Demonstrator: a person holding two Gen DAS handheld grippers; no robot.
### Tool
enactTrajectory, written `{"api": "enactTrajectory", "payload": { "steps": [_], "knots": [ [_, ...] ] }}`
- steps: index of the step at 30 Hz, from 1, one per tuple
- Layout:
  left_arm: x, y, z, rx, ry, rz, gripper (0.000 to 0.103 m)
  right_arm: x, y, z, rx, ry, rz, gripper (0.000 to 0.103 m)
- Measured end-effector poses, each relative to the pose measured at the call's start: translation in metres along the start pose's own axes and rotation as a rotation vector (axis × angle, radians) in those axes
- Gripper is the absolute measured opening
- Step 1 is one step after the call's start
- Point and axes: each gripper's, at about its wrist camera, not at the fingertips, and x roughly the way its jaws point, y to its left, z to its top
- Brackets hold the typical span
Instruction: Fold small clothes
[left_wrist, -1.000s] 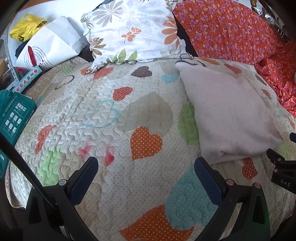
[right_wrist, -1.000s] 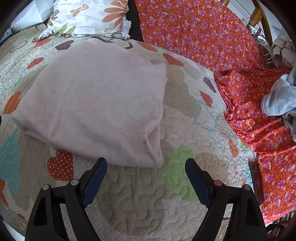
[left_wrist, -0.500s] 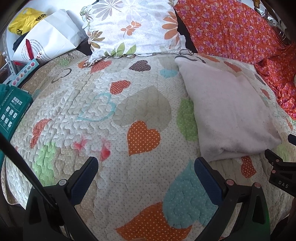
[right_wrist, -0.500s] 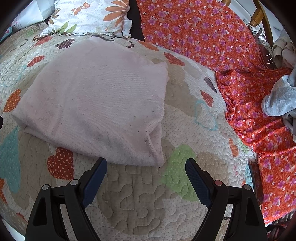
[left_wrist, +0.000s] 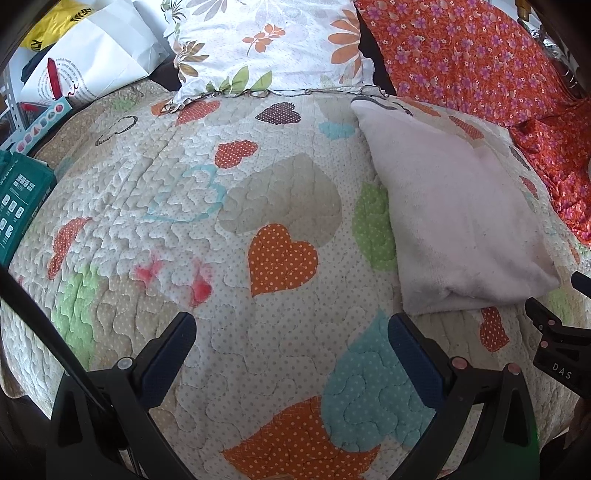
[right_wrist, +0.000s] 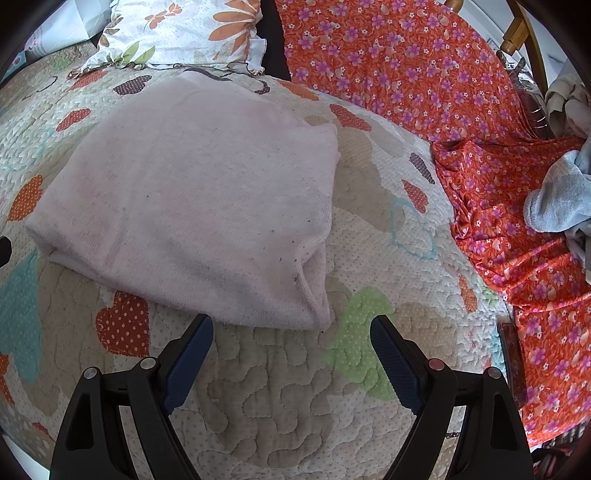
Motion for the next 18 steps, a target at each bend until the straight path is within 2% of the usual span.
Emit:
{"api": "enactTrajectory", "payload": {
  "steps": [18],
  "knots": [
    [0.0022, -0.0051, -0.0028, 0.023, 0.009, 0.002, 0.103, 0.0010, -0.0005, -0.0005, -0.010, 0.008, 0.009, 0.091]
  ]
}}
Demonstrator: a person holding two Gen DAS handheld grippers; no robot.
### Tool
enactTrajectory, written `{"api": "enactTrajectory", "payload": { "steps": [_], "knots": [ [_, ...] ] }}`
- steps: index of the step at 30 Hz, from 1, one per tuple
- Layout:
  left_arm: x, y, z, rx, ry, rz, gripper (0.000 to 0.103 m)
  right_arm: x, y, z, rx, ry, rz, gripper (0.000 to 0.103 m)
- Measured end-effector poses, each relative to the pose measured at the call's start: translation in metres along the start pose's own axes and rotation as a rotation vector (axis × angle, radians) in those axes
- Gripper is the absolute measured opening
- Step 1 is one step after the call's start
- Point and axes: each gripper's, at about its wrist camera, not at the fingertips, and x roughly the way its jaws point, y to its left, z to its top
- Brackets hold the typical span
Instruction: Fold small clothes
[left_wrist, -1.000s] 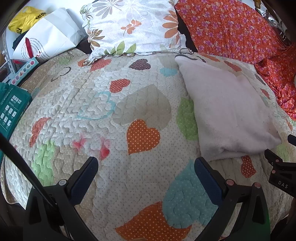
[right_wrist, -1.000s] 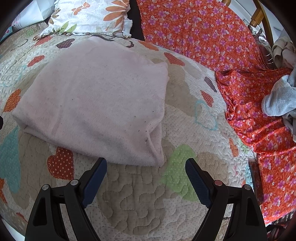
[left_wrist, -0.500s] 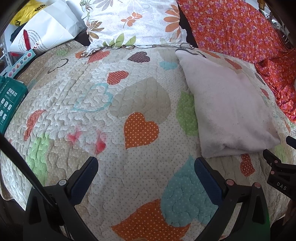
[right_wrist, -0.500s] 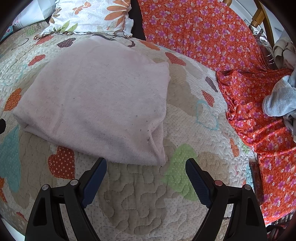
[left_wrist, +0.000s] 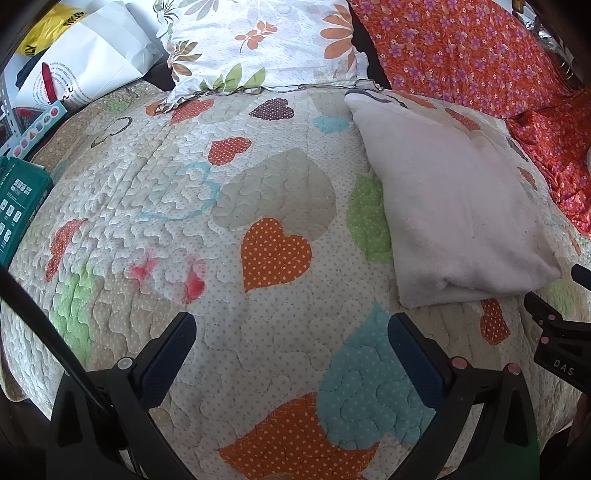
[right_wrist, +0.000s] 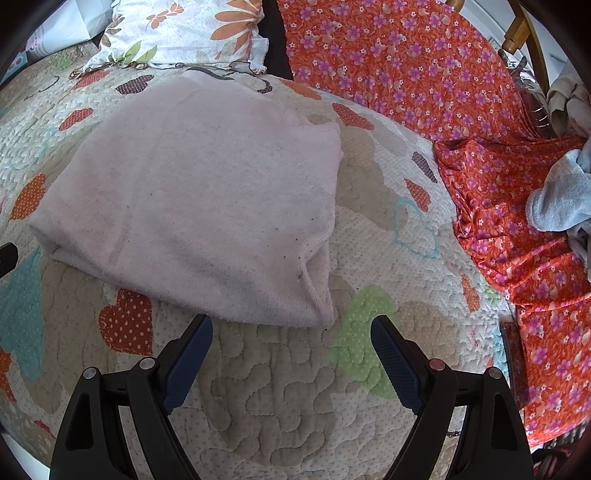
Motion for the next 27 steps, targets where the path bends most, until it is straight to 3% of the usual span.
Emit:
{"api": "enactTrajectory", "payload": {
  "steps": [27],
  "knots": [
    [0.0084, 0.0044, -0.0022, -0.025, 0.052, -0.030, 0.103, 0.0030, 0.0073, -0.0010, -0.022, 0.004, 0.009, 0.091]
  ]
}}
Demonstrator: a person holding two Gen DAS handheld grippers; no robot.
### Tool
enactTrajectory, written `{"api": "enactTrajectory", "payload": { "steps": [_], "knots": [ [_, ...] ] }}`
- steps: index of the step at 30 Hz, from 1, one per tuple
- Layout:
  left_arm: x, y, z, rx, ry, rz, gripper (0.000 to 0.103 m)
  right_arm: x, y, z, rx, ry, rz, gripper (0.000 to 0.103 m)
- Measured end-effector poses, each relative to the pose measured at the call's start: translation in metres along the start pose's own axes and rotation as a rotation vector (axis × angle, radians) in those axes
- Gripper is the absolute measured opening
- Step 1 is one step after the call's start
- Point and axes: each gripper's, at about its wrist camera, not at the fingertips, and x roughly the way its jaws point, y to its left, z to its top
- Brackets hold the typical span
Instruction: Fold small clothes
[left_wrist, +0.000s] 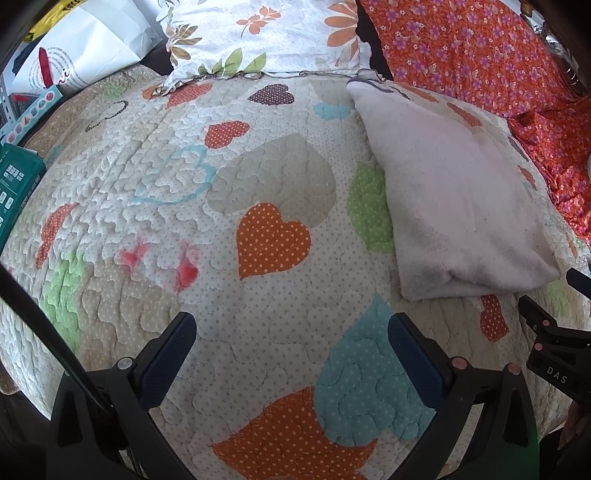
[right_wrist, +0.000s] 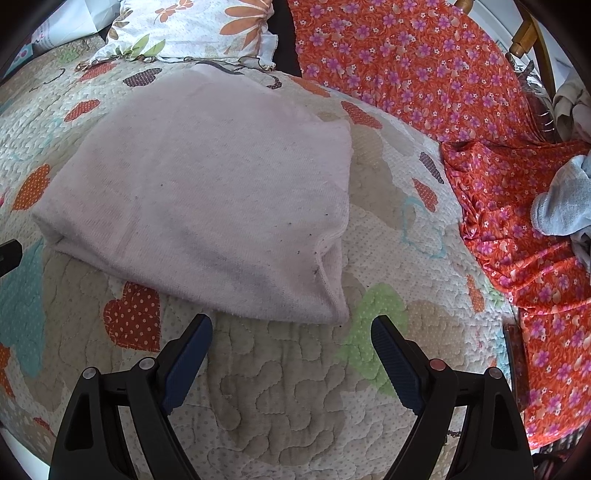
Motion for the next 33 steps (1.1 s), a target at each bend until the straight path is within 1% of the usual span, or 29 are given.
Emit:
{"api": "enactTrajectory", "payload": {
  "steps": [19, 26, 33],
  "knots": [
    [-0.0049, -0.0010, 0.0007, 0.018, -0.027, 0.028, 0.103, -0.0007, 0.0009, 0.0003, 0.000, -0.001, -0.001, 0.091],
    [-0.0038, -0.0034, 0.0003, 0.020, -0.026, 0.024, 0.103, 0.0005, 0.0011, 0.0008, -0.011, -0.002, 0.004, 0.091],
    [-0.0008, -0.0089, 0.0009, 0.021, -0.024, -0.003, 0.103, 0.0003, 0.0014, 0.0007, -0.012, -0.001, 0.004, 0.091]
  ]
}}
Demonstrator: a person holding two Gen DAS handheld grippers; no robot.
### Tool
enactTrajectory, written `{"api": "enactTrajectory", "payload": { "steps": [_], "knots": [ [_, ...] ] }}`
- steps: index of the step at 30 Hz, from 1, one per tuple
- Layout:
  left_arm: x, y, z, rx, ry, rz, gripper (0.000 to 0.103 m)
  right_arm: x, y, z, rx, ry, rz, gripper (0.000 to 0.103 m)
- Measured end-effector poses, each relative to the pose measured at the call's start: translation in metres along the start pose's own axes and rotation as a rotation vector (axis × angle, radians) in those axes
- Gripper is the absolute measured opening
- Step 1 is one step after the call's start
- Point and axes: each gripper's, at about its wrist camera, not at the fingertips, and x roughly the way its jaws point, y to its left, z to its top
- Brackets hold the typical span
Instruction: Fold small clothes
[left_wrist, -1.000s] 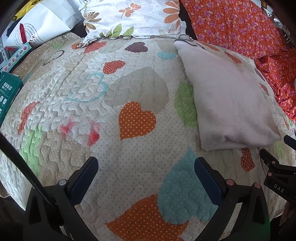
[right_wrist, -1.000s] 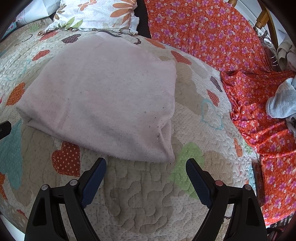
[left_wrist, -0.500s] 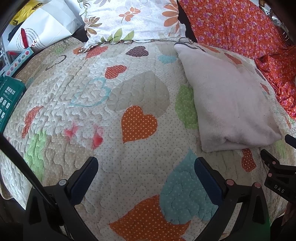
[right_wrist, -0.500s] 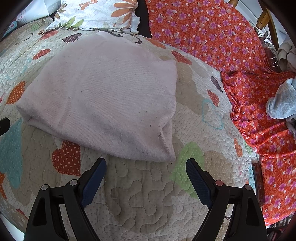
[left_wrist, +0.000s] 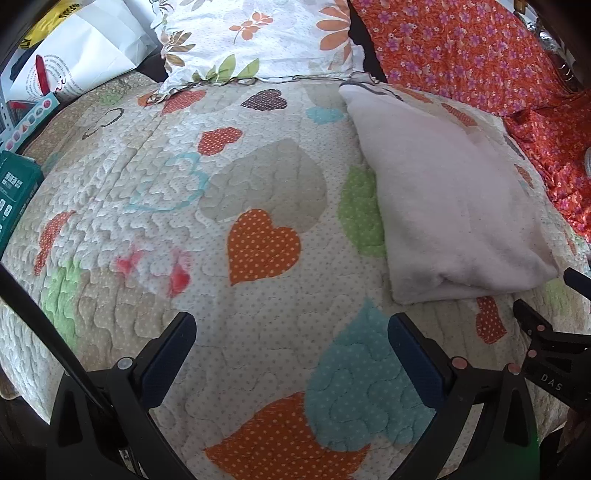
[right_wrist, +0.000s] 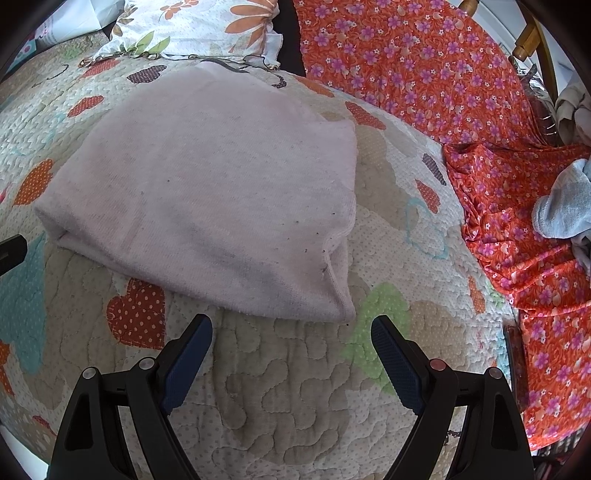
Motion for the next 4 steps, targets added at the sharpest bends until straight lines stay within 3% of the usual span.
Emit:
{"api": "enactTrajectory", "payload": {
  "steps": [4],
  "knots": [
    [0.0001, -0.0035, 0.0003, 0.000, -0.002, -0.017, 0.103, -0.0003, 0.0004, 0.0003, -0.001, -0.003, 0.000, 0.091]
  ]
}}
